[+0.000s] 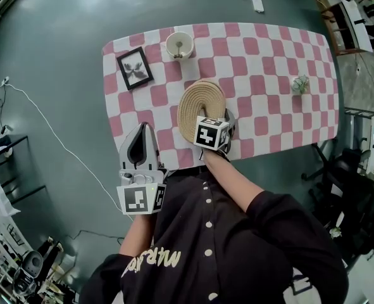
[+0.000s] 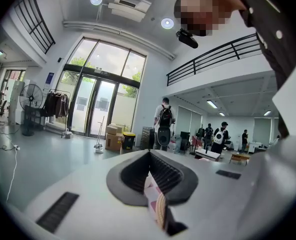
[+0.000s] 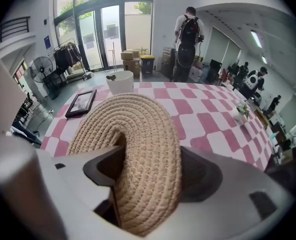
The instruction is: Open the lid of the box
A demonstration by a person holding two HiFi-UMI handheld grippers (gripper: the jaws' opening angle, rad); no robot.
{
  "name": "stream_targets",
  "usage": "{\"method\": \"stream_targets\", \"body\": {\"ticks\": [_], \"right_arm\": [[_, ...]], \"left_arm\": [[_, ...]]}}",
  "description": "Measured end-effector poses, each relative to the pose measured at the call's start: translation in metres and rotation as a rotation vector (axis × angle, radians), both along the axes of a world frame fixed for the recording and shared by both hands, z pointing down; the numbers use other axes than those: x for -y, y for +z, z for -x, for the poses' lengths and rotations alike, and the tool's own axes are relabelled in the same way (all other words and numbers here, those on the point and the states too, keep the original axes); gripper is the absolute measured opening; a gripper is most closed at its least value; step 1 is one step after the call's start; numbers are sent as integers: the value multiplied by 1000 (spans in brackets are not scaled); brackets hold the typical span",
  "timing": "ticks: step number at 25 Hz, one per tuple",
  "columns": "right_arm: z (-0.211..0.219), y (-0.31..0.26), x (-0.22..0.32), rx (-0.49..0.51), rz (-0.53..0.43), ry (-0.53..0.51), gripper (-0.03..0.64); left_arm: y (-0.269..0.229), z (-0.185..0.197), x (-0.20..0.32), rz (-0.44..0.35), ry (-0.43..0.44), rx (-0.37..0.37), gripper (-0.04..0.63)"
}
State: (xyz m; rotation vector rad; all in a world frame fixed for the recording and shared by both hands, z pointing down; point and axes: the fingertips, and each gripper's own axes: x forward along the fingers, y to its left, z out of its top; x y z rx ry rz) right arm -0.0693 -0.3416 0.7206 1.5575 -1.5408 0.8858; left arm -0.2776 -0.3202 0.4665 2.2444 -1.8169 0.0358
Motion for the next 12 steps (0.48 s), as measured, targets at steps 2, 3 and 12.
{"method": "stream_targets", "body": {"ticks": [2, 3, 12], "right_arm": [[0, 2, 0, -12, 2, 13, 321], [-1, 3, 0, -16, 0, 19, 319], [-2, 6, 3, -4, -31, 34, 316]], "left_arm": [[1, 2, 1, 3, -1, -2, 6], [2, 2, 1, 4, -2, -3, 6], [0, -3, 0, -2, 11, -4, 6]]}}
